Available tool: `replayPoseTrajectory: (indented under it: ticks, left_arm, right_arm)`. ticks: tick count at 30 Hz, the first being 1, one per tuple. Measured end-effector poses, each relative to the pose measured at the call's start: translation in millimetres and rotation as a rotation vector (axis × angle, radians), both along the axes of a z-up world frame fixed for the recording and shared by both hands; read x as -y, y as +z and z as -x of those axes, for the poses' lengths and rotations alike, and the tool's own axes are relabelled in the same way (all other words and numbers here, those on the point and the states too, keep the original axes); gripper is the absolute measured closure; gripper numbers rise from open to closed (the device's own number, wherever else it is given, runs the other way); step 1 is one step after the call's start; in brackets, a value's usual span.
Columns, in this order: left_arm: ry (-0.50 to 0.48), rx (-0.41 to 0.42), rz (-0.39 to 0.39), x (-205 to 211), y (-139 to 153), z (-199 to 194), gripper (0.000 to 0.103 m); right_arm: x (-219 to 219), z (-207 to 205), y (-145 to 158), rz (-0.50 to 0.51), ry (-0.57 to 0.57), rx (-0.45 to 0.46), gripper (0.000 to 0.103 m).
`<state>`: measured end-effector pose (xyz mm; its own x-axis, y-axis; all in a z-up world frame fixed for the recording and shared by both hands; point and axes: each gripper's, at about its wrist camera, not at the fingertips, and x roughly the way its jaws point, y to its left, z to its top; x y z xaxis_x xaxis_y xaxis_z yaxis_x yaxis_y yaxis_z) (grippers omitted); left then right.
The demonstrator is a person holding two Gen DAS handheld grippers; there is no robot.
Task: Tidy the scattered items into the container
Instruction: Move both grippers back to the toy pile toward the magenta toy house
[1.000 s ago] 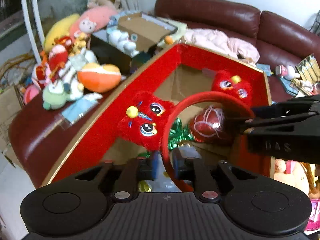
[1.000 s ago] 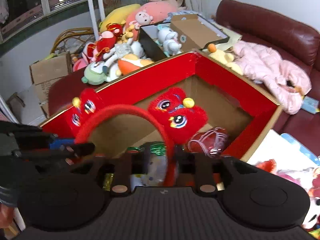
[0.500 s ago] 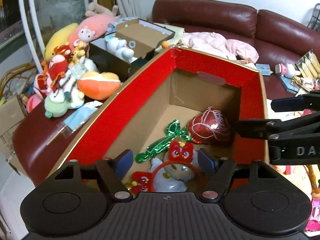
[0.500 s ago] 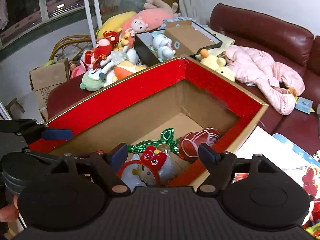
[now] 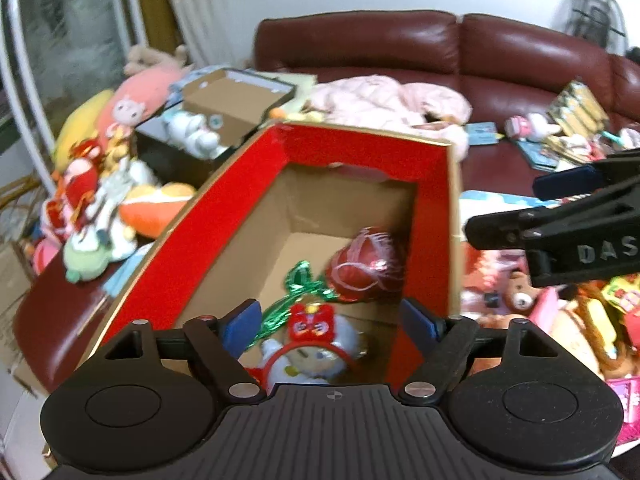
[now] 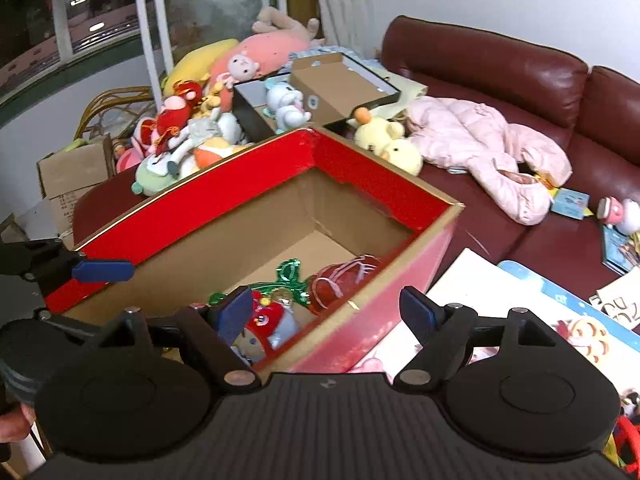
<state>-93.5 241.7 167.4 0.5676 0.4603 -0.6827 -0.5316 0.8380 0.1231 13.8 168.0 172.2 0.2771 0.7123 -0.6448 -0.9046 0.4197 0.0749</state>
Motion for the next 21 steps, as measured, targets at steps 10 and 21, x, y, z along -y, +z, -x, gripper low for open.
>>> replayPoseTrajectory:
  ticks: [10, 21]
  left_arm:
    - [-0.135, -0.024, -0.102, 53, 4, -27, 0.012]
    - [-0.300, -0.081, -0.119, 123, -13, -51, 0.010]
  right_arm:
    - [54, -26, -9, -0.003, -0.116, -0.015, 0.017]
    - [140, -51, -43, -0.001, -0.311, -0.118, 0.016]
